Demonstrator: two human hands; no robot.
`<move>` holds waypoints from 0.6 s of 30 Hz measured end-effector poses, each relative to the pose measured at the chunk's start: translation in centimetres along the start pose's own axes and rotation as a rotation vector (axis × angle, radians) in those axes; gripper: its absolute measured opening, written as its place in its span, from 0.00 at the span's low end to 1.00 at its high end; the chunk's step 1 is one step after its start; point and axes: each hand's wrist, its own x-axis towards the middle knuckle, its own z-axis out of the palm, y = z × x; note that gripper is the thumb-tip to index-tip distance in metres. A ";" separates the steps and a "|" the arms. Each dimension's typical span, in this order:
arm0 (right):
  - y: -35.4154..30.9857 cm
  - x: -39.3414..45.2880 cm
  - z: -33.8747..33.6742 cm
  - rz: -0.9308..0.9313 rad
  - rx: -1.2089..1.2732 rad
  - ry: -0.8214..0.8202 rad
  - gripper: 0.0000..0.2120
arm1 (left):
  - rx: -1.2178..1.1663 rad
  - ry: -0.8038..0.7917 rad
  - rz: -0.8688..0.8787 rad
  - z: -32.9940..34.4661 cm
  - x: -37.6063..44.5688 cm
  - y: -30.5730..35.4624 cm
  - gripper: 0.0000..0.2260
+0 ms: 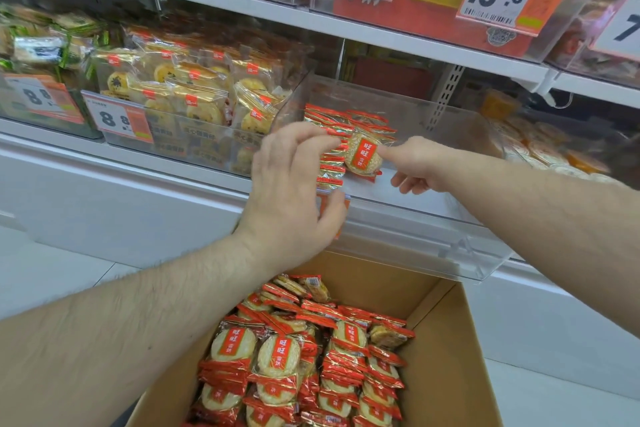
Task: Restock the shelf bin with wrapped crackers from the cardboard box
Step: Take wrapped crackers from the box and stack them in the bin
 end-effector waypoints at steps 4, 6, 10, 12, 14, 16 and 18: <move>-0.2 -5.1 0.1 -0.235 0.010 0.333 0.14 | -0.182 -0.225 0.096 0.2 -1.1 1.0 0.15; 0.3 -8.2 1.0 -0.362 -0.011 0.469 0.11 | -0.194 -0.331 0.061 0.4 -1.9 1.0 0.10; 2.7 -14.7 5.4 -0.569 0.146 0.447 0.11 | -0.163 -0.675 -0.040 1.1 -4.1 0.4 0.06; 5.0 -15.8 8.9 -0.535 0.148 0.271 0.11 | -0.088 -0.952 -0.095 1.7 -5.6 -0.3 0.09; 7.6 -14.6 12.5 -0.432 0.070 0.131 0.09 | 0.005 -1.191 -0.166 2.1 -6.9 -1.2 0.15; 10.2 -11.9 15.7 -0.258 -0.023 0.020 0.09 | 0.044 -1.300 -0.239 2.4 -7.7 -2.2 0.17; 12.4 -9.2 19.0 -0.063 -0.084 -0.110 0.10 | 0.058 -1.328 -0.297 2.7 -8.1 -3.1 0.16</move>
